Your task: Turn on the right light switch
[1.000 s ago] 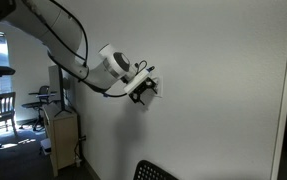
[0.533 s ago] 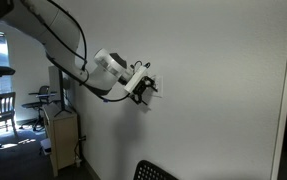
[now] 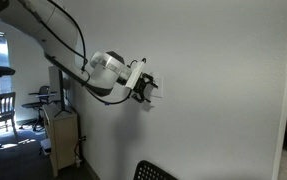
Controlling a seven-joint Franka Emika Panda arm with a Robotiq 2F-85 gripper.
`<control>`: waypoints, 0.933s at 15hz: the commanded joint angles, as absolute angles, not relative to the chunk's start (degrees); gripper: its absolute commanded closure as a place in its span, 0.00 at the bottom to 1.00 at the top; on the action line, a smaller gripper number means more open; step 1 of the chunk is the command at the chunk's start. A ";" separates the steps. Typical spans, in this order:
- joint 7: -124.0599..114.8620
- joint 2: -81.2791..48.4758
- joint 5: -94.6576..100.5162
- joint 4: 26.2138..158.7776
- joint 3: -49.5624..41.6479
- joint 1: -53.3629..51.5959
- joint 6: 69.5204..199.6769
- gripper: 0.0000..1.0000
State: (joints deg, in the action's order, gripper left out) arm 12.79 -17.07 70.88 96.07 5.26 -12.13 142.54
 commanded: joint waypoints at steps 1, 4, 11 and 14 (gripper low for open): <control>14.54 -15.39 77.50 92.19 4.33 -11.28 142.79 0.00; 12.49 -15.42 80.10 92.18 4.35 -11.61 141.50 0.00; 13.53 -10.67 67.07 98.68 7.26 -11.38 134.70 0.00; 14.07 -6.95 62.71 100.34 7.74 -11.22 132.27 0.00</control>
State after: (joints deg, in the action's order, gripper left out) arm 12.64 -13.13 65.72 96.81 7.01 -12.11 135.27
